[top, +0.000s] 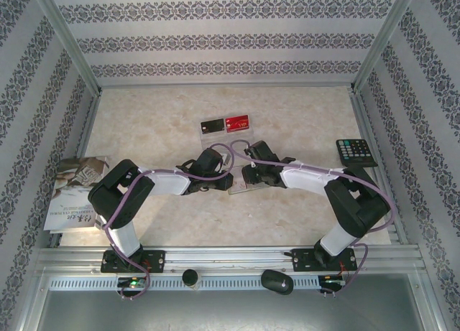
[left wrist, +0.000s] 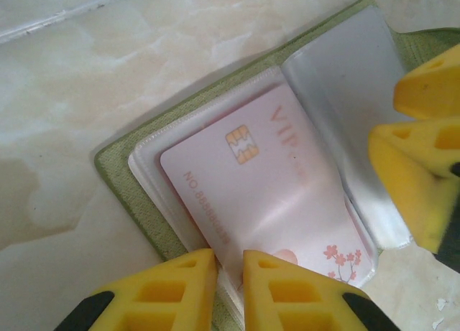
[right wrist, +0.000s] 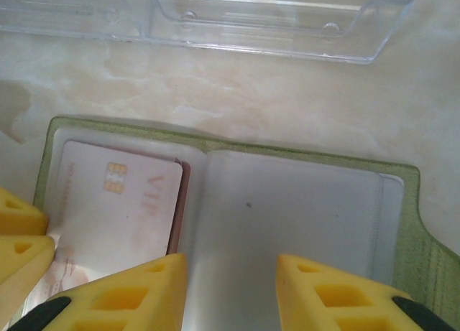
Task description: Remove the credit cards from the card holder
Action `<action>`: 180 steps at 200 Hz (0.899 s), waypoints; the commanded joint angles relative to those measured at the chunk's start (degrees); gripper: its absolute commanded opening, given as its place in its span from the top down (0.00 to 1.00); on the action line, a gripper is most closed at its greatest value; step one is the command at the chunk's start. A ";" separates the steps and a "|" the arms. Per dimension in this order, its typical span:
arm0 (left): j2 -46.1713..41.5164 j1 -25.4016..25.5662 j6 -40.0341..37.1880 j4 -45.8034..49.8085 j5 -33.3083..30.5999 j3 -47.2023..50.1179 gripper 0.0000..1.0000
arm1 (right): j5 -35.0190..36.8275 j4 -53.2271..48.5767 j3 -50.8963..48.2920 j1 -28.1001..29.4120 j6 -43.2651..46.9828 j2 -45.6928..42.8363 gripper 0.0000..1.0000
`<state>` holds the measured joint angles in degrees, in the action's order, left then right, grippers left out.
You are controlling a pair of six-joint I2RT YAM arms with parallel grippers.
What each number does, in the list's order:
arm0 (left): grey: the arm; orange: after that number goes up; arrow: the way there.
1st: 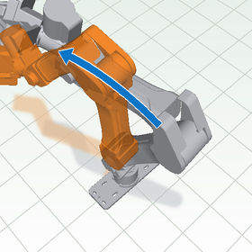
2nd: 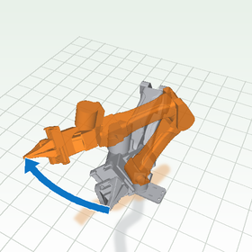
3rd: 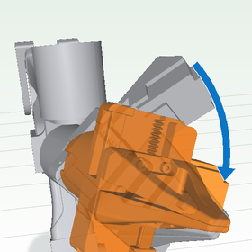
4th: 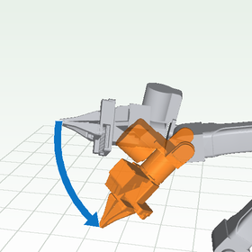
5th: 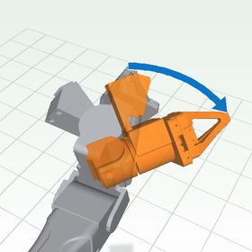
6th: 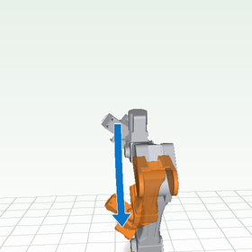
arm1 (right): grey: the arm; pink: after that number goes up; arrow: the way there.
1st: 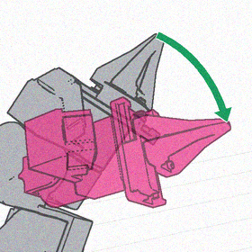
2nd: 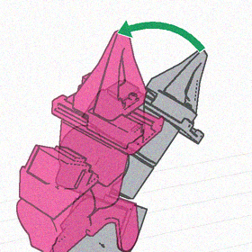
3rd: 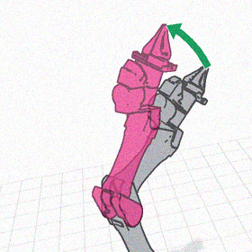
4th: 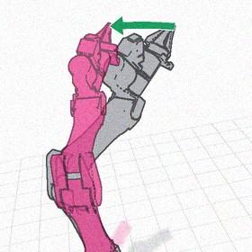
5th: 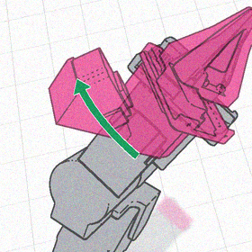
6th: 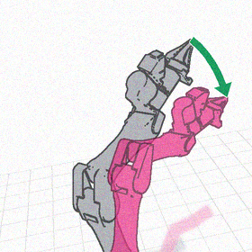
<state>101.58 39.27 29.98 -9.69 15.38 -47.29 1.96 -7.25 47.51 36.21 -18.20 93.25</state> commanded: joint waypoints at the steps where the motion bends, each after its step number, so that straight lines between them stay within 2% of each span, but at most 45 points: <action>1: 2.74 -0.07 -1.36 5.96 1.16 0.45 0.83 | 0.69 0.35 2.13 -0.13 -0.02 1.73 0.62; 146: 3.07 -0.33 -1.59 6.00 1.48 0.26 0.83 | -0.45 0.62 3.30 2.12 -0.44 5.40 0.61; 180: 2.92 -0.42 -1.58 6.13 1.40 0.53 0.83 | 1.53 -0.77 3.13 1.95 -0.69 7.10 0.61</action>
<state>101.95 39.24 29.95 -9.69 16.14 -47.66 1.98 -6.85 50.19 37.41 -18.22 97.95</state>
